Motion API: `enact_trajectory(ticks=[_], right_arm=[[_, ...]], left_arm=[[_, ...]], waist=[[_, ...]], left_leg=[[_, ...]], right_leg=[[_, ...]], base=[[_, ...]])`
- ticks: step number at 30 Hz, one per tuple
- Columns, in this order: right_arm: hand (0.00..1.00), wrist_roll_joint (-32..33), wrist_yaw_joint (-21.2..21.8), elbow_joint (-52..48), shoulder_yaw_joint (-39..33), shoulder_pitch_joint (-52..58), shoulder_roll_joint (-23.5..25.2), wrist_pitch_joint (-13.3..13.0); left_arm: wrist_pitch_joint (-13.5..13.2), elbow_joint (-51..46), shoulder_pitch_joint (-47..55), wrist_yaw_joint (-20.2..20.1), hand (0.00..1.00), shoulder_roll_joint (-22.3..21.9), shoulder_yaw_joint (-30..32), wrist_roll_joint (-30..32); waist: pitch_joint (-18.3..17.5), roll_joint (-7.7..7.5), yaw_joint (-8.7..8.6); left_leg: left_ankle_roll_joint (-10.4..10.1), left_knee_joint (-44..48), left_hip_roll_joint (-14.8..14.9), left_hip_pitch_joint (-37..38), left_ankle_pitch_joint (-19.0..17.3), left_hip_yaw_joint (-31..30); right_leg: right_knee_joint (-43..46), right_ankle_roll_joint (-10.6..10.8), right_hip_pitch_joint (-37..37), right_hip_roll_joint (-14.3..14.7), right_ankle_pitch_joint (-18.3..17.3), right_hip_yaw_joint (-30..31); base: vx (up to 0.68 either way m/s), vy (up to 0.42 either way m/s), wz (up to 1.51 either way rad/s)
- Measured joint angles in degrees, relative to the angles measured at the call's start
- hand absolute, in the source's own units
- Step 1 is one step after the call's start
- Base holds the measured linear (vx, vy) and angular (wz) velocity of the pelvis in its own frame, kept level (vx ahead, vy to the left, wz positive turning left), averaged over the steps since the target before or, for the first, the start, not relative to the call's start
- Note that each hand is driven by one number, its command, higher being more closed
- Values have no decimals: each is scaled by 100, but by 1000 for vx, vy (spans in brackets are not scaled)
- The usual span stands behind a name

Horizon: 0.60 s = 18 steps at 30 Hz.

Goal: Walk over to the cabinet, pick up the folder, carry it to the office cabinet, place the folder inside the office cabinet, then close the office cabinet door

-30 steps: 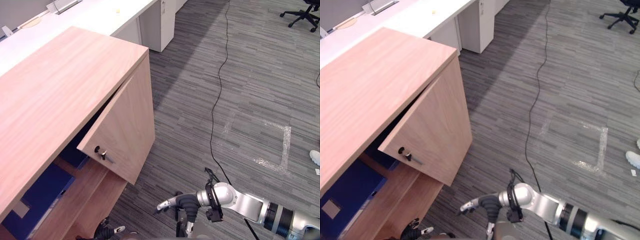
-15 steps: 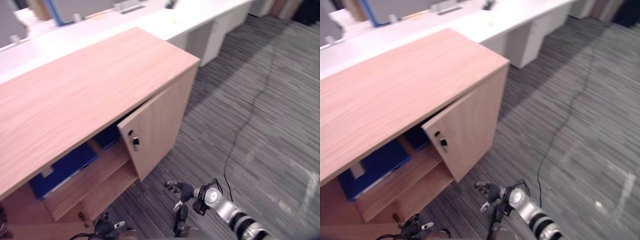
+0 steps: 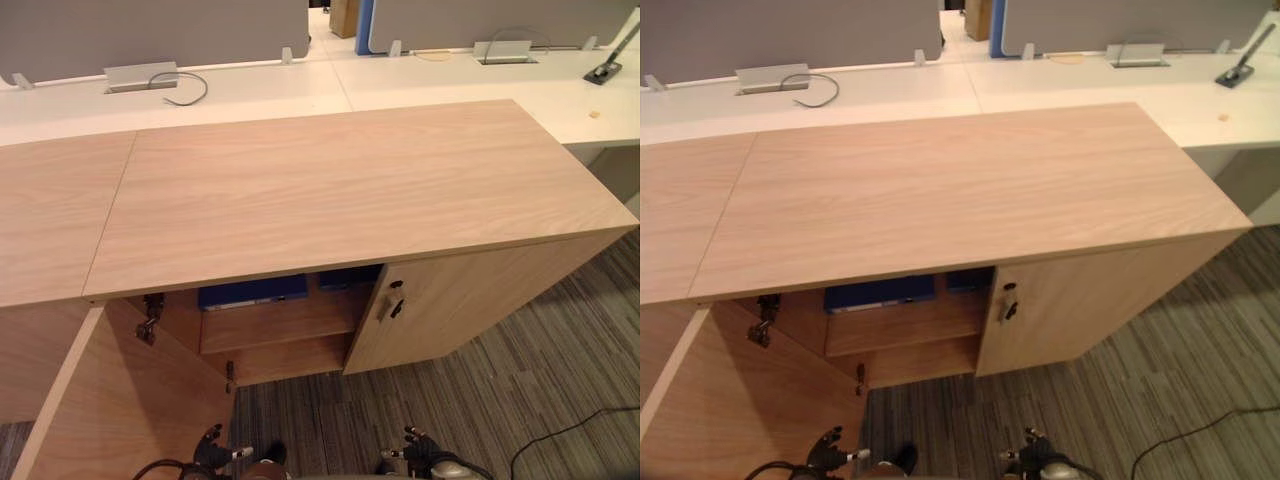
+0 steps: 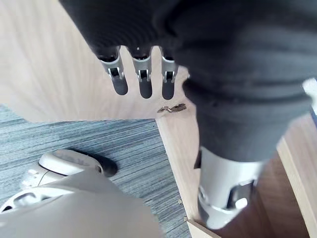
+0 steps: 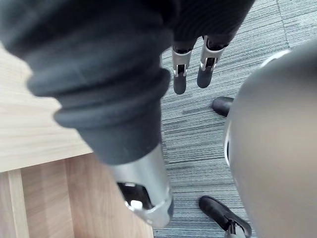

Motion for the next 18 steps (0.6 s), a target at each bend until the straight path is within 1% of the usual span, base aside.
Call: enact_trajectory(ticks=[1, 2, 6, 8, 9, 11, 12, 13, 14, 15, 16, 17, 18], right_arm=[[0, 67, 4, 2, 2, -2, -7, 0], [0, 165, 4, 2, 1, 9, -12, 0], [0, 425, 1, -4, 19, 120, -13, -53], [0, 456, 0, -5, 31, 161, -12, -85], [0, 513, 0, -8, 32, 191, -13, -92], [0, 619, -6, 3, 16, 216, -19, -98], [0, 618, -5, 29, 15, 208, -12, -98], [0, 618, -5, 63, 16, 197, -13, -105], [0, 618, -5, 64, 15, 181, -7, -100], [0, 618, -4, 61, 10, 179, -8, -100], [0, 622, -5, 55, -65, 186, -13, -103], [0, 630, -8, 58, -163, 183, 7, -97], [0, 635, -8, 61, -214, 187, 13, -94]], left_arm=[[1, 5, 7, 0, 0, -4, 72, -23], [1, 33, 4, 0, 0, -6, 100, -50], [-2, 106, 10, 6, 0, -22, 129, -194], [-2, 105, 12, 8, 0, -22, 137, -254], [-2, 98, 9, 9, 0, -15, 133, -275], [-3, 78, 0, 11, 0, 10, 93, -285], [-2, 47, -3, 13, 0, 28, 76, -285], [-2, -26, 7, 26, 0, 37, 64, -285], [-1, -31, 8, 49, 0, 30, 61, -284], [5, -8, 33, 52, 0, 30, 72, -288], [1, -17, 69, 68, 0, 31, 103, -308], [6, -17, 85, 61, 0, 53, 99, -308], [6, -17, 79, 56, 0, 71, 102, -315]], waist=[[-3, -15, -5], [2, -23, -31], [-22, -45, -42], [-20, -49, -37], [-12, -62, -38], [21, -81, -56], [51, -107, -61], [105, -152, -44], [143, -150, -22], [158, -141, -20], [190, -110, -22], [202, -92, -23], [231, -143, -13]], left_leg=[[-61, -58, 87, 1, 41, -5], [-77, -57, 108, 1, 63, -5], [-96, -21, 156, 97, 74, -47], [-98, 63, 135, 55, 75, -102], [-98, 208, 75, -24, 75, -124], [-69, 548, -59, -285, 105, 121], [26, 708, -111, -411, 189, 522], [174, 810, -87, -509, 291, 1300], [435, 1107, 76, -635, 147, 2364], [591, 1374, 197, -731, 44, 2896], [646, 1640, 343, -829, 9, 3524], [674, 1567, 343, -815, 32, 3625], [737, 1377, 257, -799, 116, 3686]], right_leg=[[-36, -26, 23, 78, 9, -52], [-87, -43, 92, 114, 21, -127], [-248, -82, 413, 211, 43, -345], [-263, -88, 465, 223, 42, -446], [-271, -112, 526, 214, 11, -549], [-261, -121, 623, 180, -77, -778], [-252, -119, 657, 159, -97, -816], [-240, -123, 679, 82, -108, -917], [-186, -128, 664, 69, -119, -1000], [-136, -109, 667, 81, -151, -1019], [-43, -76, 680, 128, -217, -1006], [-25, -57, 673, 148, -276, -877], [-23, -53, 604, 85, -278, -753]], base=[[6, -127, 20], [2, -107, 27], [-3, -56, 24], [-33, -24, 31], [-54, -18, 58], [-55, 4, 70], [-39, 28, 71], [-99, 91, 71], [-105, 99, 49], [-120, 104, 30], [-77, 54, 25], [-73, 75, 31], [-69, 92, 24]])
